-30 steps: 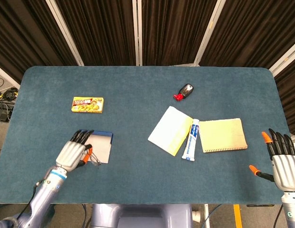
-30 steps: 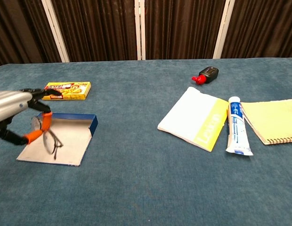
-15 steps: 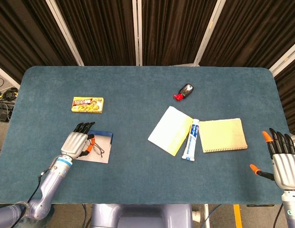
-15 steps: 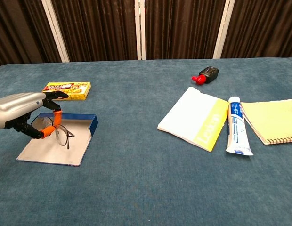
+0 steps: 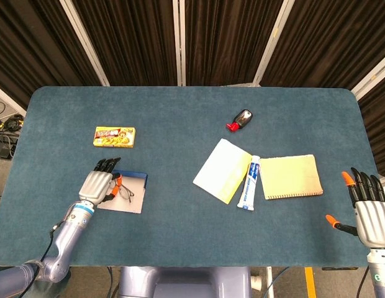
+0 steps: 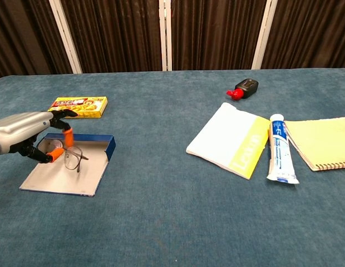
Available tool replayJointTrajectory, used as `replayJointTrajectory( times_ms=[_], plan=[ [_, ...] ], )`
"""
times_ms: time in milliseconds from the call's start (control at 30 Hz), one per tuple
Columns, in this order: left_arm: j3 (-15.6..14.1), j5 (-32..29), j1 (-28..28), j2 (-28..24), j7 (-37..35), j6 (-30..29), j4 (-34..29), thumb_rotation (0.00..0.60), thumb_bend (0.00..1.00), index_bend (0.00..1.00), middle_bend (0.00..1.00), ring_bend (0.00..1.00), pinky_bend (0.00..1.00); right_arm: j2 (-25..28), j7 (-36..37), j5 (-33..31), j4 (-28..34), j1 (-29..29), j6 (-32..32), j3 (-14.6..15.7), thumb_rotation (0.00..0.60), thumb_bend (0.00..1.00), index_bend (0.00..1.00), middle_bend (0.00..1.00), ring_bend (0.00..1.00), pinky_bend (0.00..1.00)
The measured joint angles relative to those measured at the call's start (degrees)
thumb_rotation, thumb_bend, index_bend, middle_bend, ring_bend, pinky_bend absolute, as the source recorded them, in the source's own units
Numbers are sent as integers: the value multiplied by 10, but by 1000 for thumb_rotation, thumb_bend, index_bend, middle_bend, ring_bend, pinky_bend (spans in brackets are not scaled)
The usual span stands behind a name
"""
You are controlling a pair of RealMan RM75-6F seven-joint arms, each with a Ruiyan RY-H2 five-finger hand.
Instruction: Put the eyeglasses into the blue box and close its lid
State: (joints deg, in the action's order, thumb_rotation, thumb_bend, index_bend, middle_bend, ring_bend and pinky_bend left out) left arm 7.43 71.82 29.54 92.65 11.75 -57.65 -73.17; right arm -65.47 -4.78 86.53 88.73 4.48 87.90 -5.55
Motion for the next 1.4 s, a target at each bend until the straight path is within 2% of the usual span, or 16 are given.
replayJointTrajectory(
  times_ms=[100, 267, 367, 767, 1400],
  plan=[
    [-2, 11, -2, 2, -5, -15, 4, 600, 287, 0, 0, 0, 0, 0, 1, -1, 0, 0, -1, 0, 600, 0, 0, 0, 0, 0],
    [-9, 37, -7, -2, -15, -42, 5, 600, 246, 0, 0, 0, 0, 0, 2, 0, 0, 0, -1, 0, 600, 0, 0, 0, 0, 0],
    [-9, 36, -5, -6, -15, -37, 6, 600, 226, 0, 0, 0, 0, 1, 2, 1, 2, 0, 0, 1, 600, 0, 0, 0, 0, 0],
    [-6, 3, 22, -9, 27, 14, 16, 600, 226, 0, 0, 0, 0, 1, 5, -6, -1, 1, -4, -2, 600, 0, 0, 0, 0, 0],
    [28, -37, 72, 51, 49, 46, 96, 600, 230, 0, 0, 0, 0, 2, 12, -16, -5, 3, -8, -6, 600, 0, 0, 0, 0, 0]
  ],
)
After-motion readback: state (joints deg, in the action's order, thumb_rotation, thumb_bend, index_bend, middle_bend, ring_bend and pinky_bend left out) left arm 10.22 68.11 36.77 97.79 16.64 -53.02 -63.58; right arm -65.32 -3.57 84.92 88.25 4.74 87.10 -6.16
